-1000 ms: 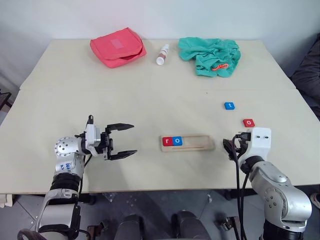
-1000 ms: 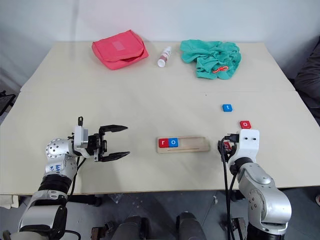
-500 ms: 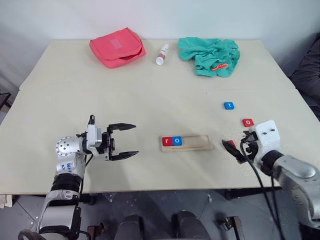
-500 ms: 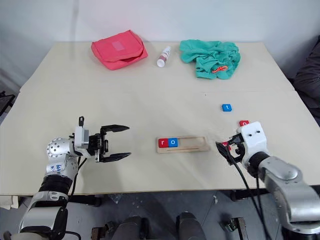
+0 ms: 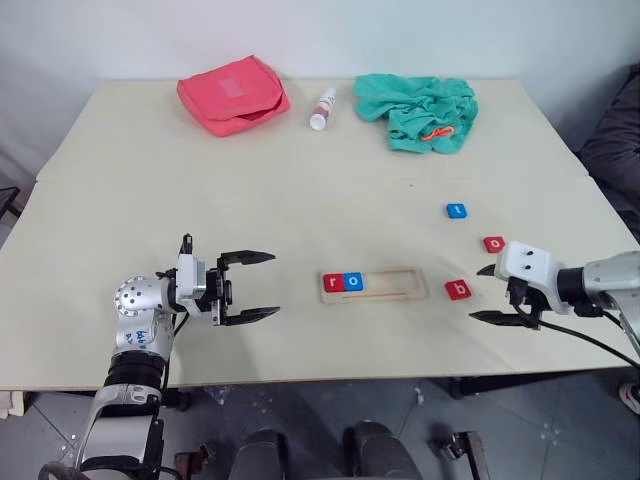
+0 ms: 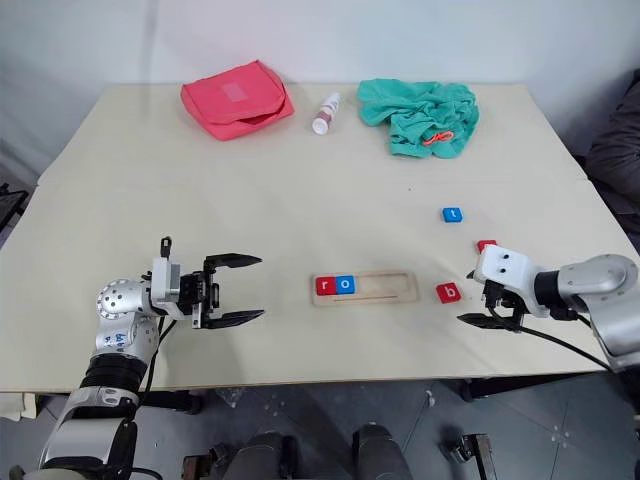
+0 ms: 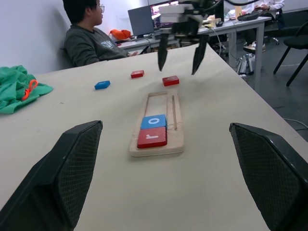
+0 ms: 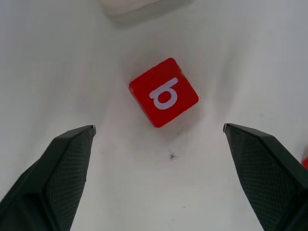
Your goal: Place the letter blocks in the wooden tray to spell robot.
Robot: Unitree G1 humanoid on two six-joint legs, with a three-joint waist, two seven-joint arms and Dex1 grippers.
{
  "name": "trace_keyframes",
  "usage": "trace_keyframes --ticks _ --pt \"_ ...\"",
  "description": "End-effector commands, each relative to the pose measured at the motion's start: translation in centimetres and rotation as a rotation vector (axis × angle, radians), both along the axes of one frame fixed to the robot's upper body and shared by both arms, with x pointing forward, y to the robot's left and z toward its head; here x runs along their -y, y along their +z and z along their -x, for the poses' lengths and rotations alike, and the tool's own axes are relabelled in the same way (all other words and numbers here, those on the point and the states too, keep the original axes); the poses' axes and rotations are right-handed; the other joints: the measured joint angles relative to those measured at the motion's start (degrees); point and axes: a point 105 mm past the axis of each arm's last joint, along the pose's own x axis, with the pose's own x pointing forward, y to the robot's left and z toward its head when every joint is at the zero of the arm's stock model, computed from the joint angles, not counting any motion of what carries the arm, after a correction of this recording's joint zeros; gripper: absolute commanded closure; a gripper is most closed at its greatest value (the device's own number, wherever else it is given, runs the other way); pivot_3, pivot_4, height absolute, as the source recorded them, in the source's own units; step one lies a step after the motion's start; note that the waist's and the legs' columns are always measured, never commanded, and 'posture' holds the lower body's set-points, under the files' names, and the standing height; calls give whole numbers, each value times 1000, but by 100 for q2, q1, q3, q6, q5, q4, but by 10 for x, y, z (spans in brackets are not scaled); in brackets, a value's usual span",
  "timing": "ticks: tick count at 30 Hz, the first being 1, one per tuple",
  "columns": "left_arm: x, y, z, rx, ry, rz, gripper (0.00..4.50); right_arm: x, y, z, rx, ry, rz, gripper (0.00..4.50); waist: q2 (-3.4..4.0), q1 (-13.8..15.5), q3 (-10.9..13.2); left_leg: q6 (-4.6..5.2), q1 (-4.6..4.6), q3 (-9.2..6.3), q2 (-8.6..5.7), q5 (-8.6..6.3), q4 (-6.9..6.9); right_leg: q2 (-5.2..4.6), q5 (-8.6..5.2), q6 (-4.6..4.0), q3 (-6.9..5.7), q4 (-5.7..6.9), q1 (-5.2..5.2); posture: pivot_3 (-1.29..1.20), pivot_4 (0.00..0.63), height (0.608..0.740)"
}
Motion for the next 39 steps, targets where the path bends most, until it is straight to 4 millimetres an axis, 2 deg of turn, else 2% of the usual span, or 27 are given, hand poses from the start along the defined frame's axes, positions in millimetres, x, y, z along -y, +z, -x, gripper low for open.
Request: trace_keyframes --ticks 1,6,14,17,25,29,33,36,39 --pt "-4 8 6 41 -14 -1 0 0 -2 -4 -18 62 26 45 0 0 0 0 0 0 0 0 0 -1 0 0 0 0 -1 0 150 740" --pt "-10 9 13 43 20 -5 0 -14 -6 -12 -57 132 -8 45 0 -2 0 0 0 -1 0 0 5 -10 0 0 -5 7 -2 0 150 740" --pt "-12 10 14 43 36 -6 0 -15 -10 -20 -86 176 39 45 0 -23 0 -1 3 -1 4 0 15 -9 0 0 -11 16 0 0 150 740" --pt "-10 10 14 44 34 -3 0 -12 -12 -20 -113 181 58 555 0 -17 0 -1 3 -2 3 0 19 -10 0 0 -12 19 0 0 150 740" --pt "-12 9 13 43 34 -12 0 -9 -9 -30 -82 152 69 3030 0 -15 0 0 5 -4 3 -1 41 -12 0 0 -14 18 17 0 150 740" --pt "-13 12 12 52 44 -4 0 -13 2 -38 -21 103 31 3037 0 -5 0 2 8 -8 3 -2 44 -15 0 0 -17 17 24 0 150 740" --pt "-13 12 11 51 44 -6 0 -18 14 -38 -47 39 33 3037 1 -7 0 2 7 -8 3 -2 44 -15 0 0 -17 20 20 0 150 740" --pt "-14 11 11 50 44 -8 0 -47 42 -33 -41 31 -68 3037 9 -7 5 0 -6 -8 3 -3 45 -17 0 0 -17 49 -11 0 150 740" --pt "-15 9 11 46 42 -15 0 -78 62 -27 -18 62 -150 3037 12 7 7 -1 -8 -10 3 -3 39 -16 0 0 -21 54 -20 0 150 740"
